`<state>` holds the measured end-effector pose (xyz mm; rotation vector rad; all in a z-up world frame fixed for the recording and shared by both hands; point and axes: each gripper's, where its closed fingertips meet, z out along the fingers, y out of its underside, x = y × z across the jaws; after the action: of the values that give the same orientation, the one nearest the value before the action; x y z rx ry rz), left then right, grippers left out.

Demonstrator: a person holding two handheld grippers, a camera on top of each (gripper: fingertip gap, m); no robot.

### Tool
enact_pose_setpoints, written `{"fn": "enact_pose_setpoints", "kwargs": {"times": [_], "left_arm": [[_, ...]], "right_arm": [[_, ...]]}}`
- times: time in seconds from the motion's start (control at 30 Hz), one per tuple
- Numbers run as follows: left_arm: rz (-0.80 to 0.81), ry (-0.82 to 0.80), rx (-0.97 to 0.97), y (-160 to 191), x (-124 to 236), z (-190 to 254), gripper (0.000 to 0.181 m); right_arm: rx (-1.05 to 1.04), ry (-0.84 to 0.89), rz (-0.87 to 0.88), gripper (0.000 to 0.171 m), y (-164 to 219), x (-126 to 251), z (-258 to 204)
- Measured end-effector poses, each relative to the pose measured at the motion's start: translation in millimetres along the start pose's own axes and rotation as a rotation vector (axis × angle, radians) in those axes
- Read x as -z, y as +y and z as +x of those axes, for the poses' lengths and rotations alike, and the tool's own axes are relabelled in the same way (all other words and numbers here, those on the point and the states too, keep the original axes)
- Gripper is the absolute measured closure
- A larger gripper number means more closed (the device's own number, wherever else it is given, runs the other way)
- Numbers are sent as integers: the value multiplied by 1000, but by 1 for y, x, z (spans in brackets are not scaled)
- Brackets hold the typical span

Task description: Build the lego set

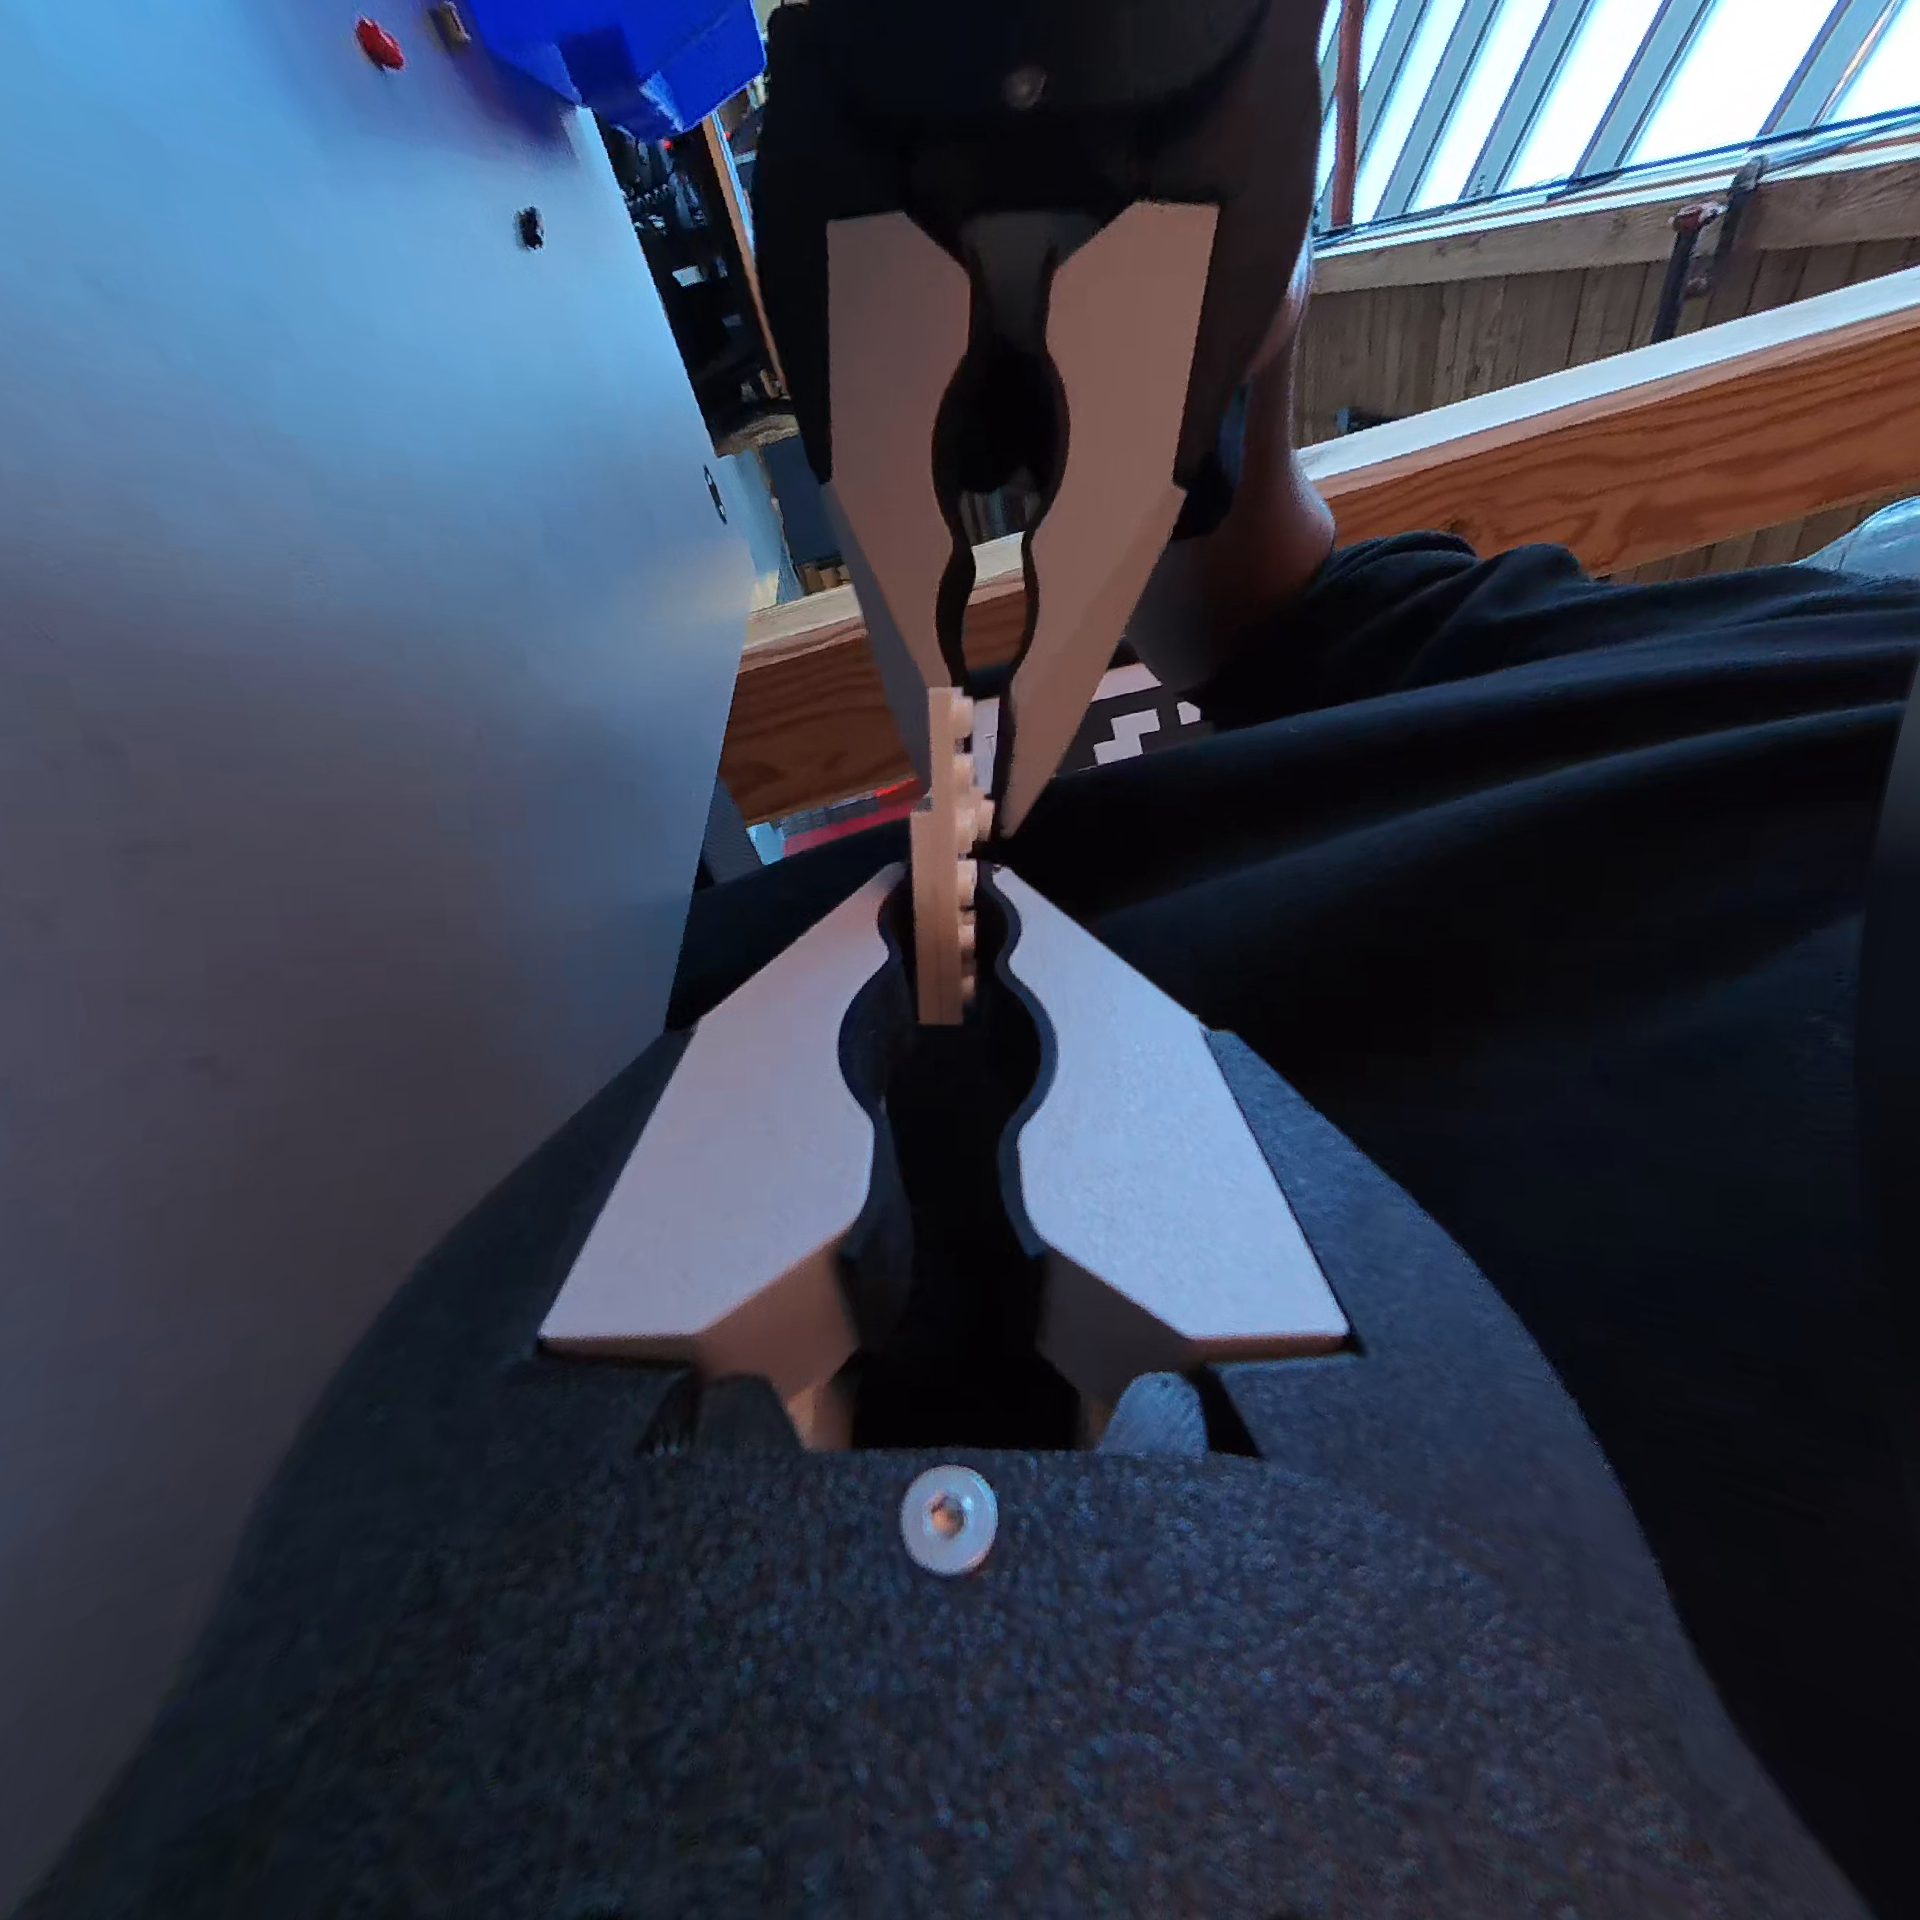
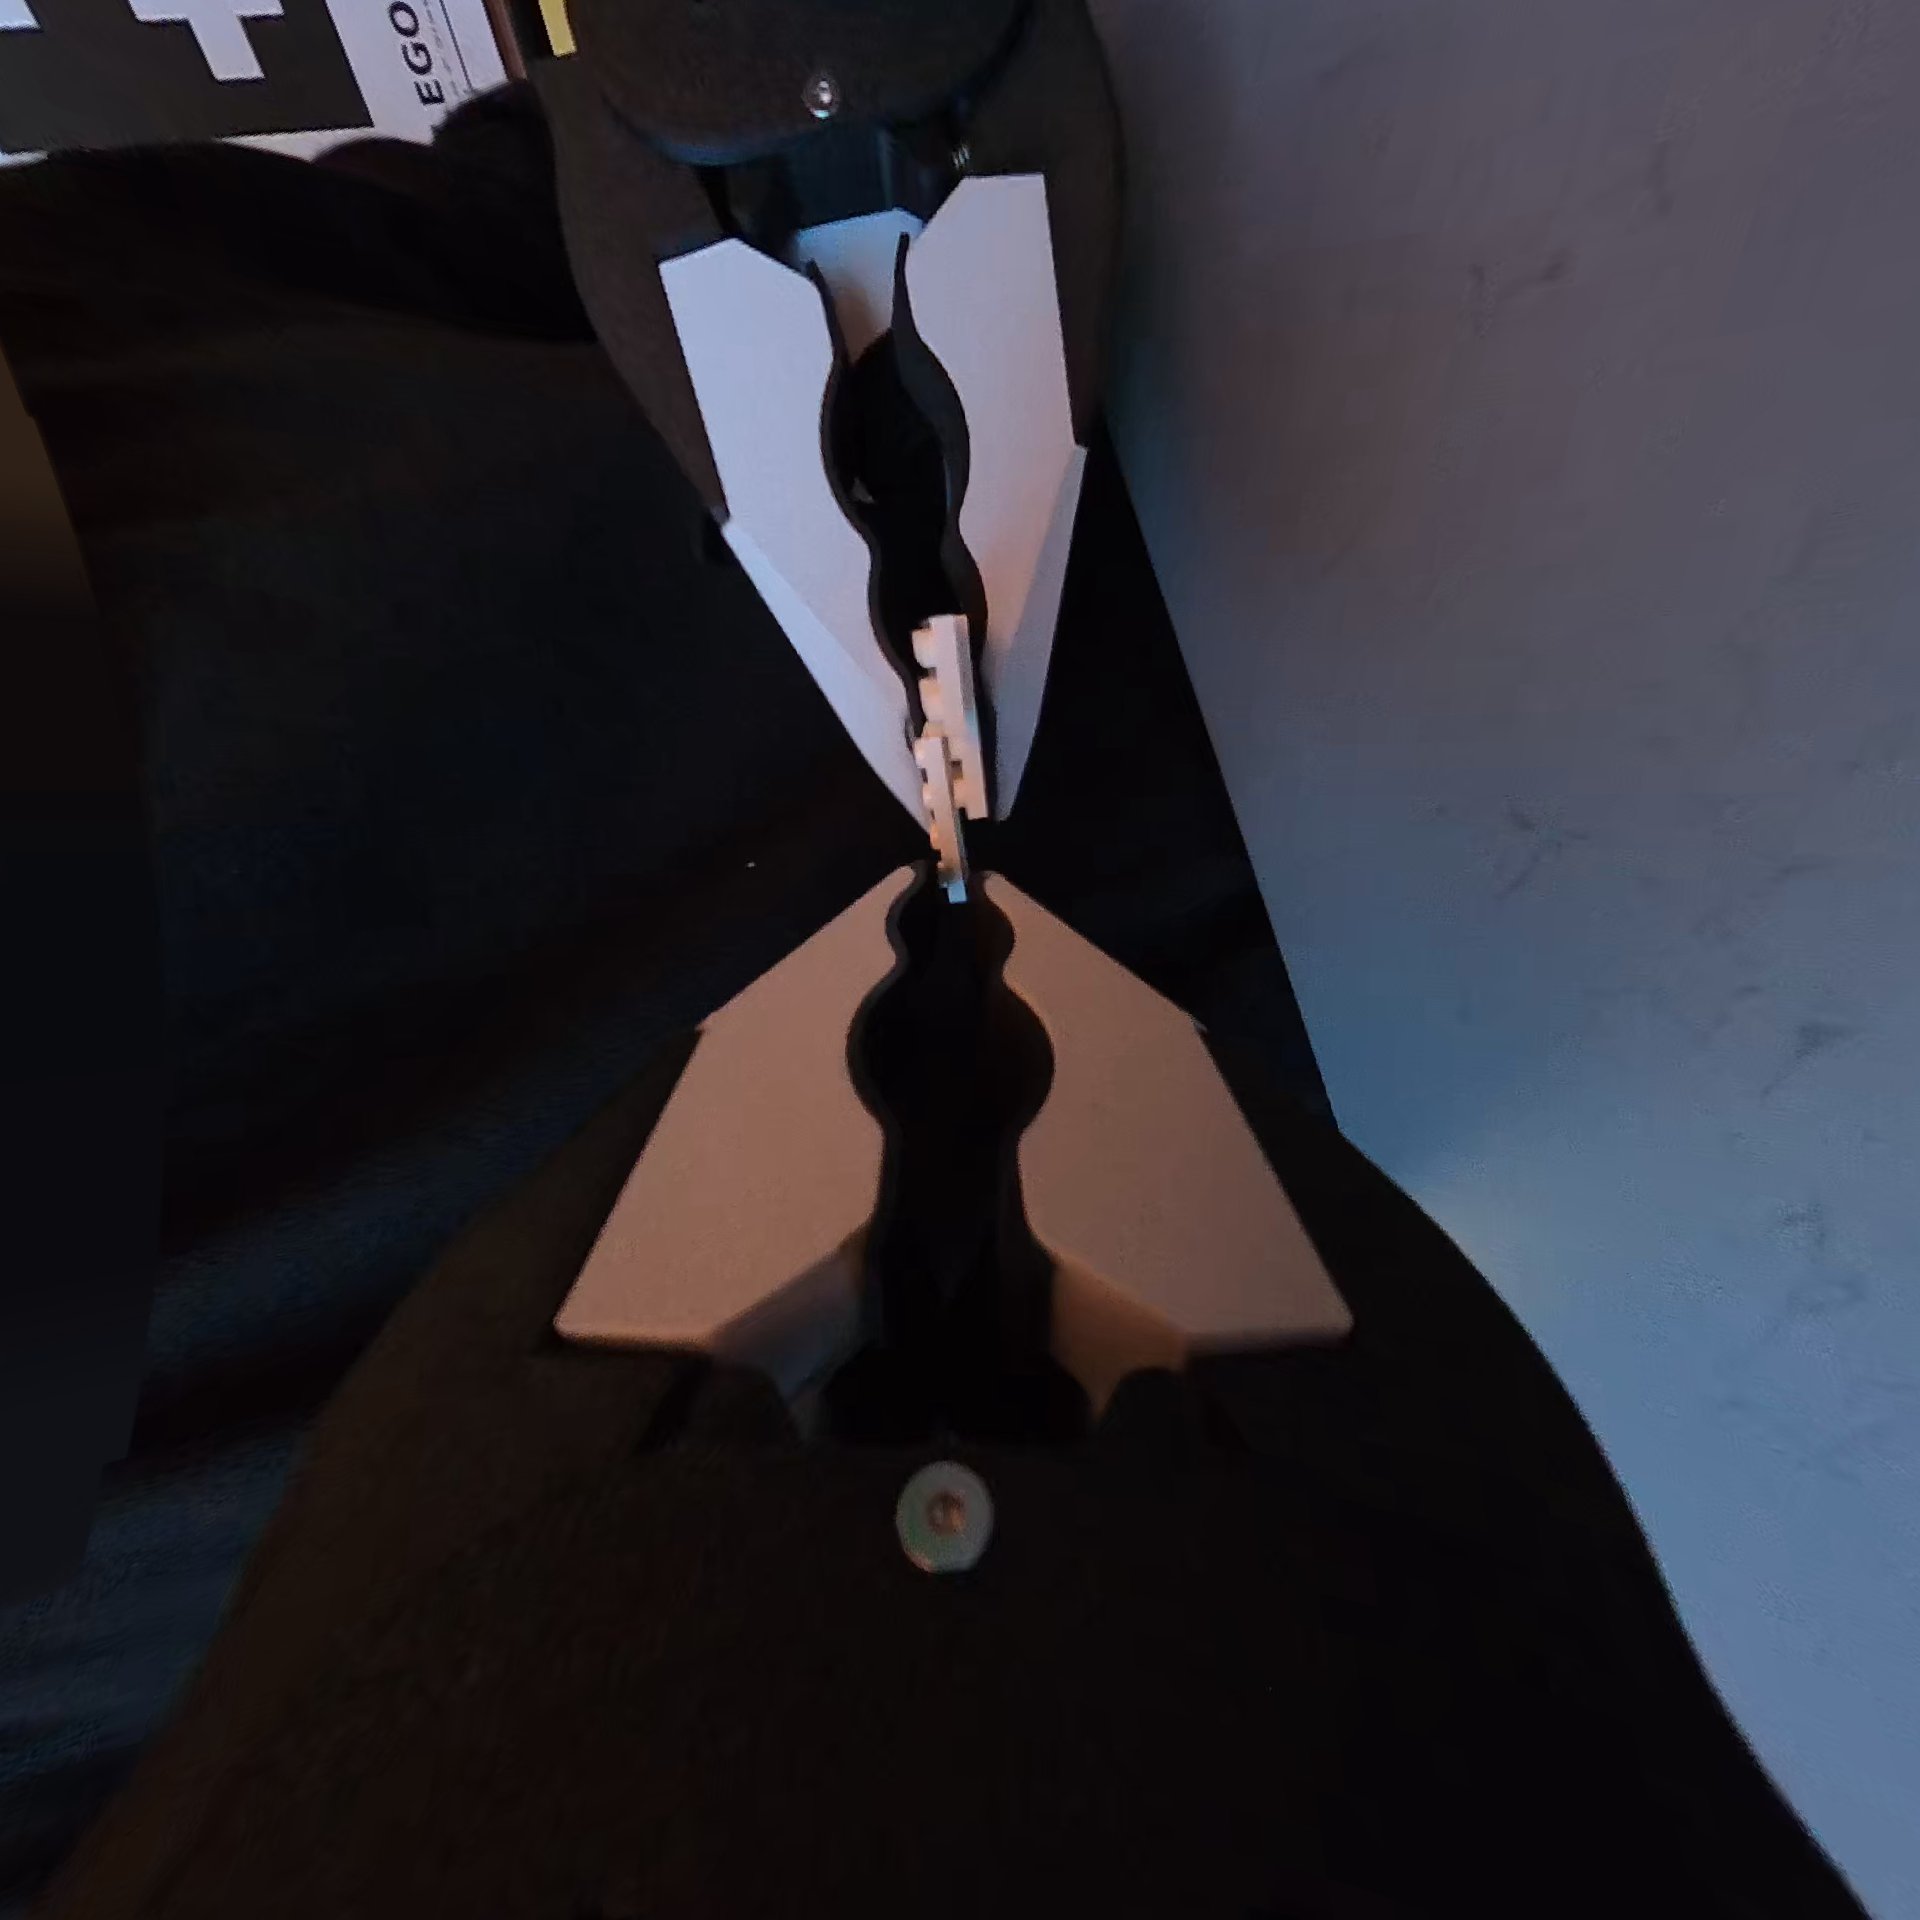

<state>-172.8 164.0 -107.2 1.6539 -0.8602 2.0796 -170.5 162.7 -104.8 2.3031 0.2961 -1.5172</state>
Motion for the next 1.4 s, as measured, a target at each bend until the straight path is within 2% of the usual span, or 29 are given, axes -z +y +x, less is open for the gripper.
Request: {"fn": "enact_pose_setpoints", "kwargs": {"times": [0.7, 1.1, 1.27, 1.4], "left_arm": [[74, 80, 44, -11, 8, 9, 176], [104, 107, 70, -14, 12, 11, 176], [107, 88, 59, -15, 12, 9, 176], [104, 50, 27, -16, 11, 6, 176]], "right_arm": [[1, -56, 61, 167, -20, 7, -13], [108, 68, 114, 160, -29, 13, -7], [223, 168, 157, 149, -35, 22, -2], [284, 102, 256, 139, -43, 15, -10]]}}
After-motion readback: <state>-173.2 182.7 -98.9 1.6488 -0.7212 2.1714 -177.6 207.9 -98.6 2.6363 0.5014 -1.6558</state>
